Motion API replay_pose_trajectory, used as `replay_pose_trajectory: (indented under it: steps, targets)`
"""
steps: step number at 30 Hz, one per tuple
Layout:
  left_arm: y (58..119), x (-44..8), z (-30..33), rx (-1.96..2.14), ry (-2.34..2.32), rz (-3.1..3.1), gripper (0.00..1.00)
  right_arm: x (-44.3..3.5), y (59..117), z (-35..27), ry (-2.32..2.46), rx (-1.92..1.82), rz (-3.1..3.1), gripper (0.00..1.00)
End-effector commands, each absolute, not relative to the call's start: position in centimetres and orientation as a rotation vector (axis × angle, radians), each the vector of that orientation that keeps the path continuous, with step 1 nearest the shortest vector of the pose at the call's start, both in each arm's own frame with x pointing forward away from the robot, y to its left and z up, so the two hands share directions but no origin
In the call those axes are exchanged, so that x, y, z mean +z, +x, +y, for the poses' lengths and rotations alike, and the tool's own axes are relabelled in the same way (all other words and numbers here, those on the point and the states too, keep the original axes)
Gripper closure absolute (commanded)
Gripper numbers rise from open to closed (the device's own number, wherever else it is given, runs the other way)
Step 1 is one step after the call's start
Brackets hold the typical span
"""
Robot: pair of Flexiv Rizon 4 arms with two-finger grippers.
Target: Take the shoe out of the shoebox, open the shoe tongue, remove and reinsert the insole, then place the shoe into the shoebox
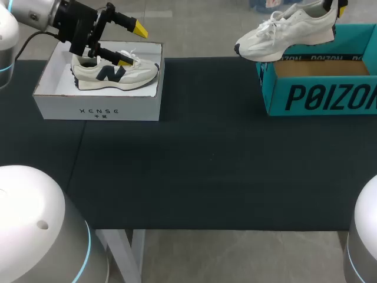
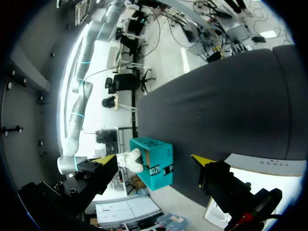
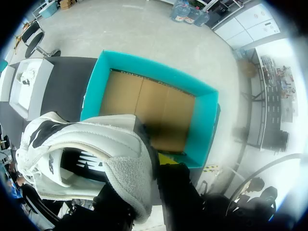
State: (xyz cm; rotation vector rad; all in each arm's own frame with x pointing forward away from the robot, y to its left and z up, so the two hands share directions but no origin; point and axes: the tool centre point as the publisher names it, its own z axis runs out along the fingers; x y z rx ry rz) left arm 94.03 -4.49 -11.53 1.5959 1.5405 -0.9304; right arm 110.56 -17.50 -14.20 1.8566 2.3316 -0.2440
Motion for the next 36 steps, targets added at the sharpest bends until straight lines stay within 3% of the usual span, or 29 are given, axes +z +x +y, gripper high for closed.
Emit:
replay_pose_trajectory:
  steps: [1, 19, 36]
  targets:
    - [94.0, -11.5, -4.5, -0.927, 1.598, 1.543, 0.0, -14.2, 111.1, -18.6, 1.86, -0.236, 2.307, 1.0]
    - [94.0, -11.5, -4.5, -0.927, 1.598, 1.543, 0.0, -18.2, 116.4, -31.8, 2.23, -0.177, 2.008, 1.0]
    - [94.0, -11.5, -4.5, -0.927, 1.598, 1.543, 0.0, -24.1, 114.5, -35.0, 2.127, -0.067, 1.836, 1.0]
